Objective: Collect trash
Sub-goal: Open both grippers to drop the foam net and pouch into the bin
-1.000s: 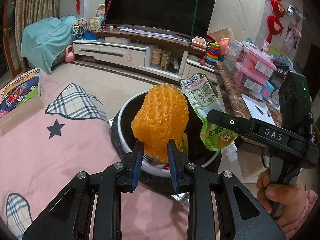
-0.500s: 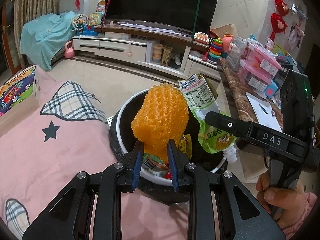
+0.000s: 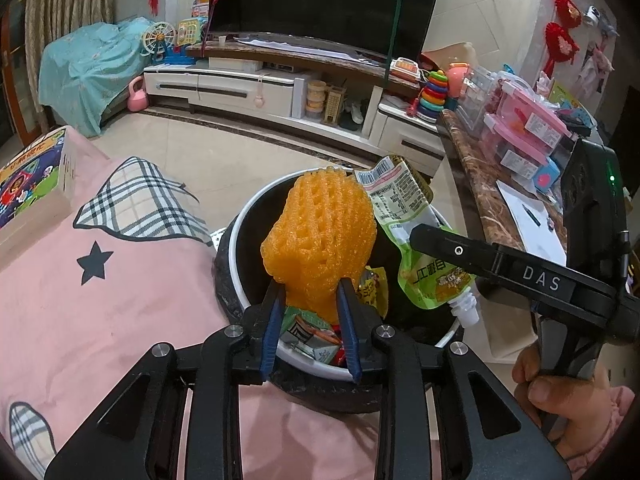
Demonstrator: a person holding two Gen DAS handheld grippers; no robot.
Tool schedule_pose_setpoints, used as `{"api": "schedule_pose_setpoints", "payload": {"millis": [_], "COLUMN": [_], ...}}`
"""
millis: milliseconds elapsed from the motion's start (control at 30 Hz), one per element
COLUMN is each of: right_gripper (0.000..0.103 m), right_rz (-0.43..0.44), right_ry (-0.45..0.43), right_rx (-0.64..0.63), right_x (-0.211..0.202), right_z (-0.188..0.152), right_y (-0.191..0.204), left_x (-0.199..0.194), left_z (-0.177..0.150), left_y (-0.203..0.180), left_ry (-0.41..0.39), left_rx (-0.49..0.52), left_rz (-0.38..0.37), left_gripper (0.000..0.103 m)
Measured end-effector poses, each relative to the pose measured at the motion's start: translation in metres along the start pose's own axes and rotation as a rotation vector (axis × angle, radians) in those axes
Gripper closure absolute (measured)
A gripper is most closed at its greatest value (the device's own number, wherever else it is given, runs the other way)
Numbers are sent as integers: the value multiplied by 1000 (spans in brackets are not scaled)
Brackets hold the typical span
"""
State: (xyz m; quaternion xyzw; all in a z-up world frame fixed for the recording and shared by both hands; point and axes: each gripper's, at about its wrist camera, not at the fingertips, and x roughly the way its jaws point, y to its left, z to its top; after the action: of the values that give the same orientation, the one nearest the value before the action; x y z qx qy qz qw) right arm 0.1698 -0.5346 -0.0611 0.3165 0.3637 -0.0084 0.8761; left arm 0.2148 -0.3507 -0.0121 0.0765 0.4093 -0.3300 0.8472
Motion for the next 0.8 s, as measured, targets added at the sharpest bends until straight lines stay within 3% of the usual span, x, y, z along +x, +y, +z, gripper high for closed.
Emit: {"api": "schedule_pose_setpoints", "payload": {"millis": [100,167,233,300,433,500,567,800], "right_gripper": [56,56,53,42,29,13,4,2], "right_rz": [-2,-4,-3,-7,-2,2,2,25], "right_ry": [3,1,-4,-12,-34,-42,-49,-49], "right_rx": [-1,-6,-9,-10,-13,-12,-6,-25], "right_x": [0,0,-2,-4,-10,-14,-16,-19], "right_z": [1,1,2,2,0,-4,-7,-23], "right_y": [2,4,6,7,10,14,16,40], "left_x": [1,0,-3,-8,-19,-27,-34,-60], "left_z": [0,0,-1,-2,-9,-16,-24,-53], "left_y": [1,4,6,8,15,22,28,59], "left_ry": [0,-3,-10,-22,-47,-63,-75,-102], "left_rx": [-8,-16,-20,-30,-56,-76,-92,-171], "left_rz": [10,18,40,34,40,40,46,76], "left_gripper": [71,55,46,44,34,32,30,27]}}
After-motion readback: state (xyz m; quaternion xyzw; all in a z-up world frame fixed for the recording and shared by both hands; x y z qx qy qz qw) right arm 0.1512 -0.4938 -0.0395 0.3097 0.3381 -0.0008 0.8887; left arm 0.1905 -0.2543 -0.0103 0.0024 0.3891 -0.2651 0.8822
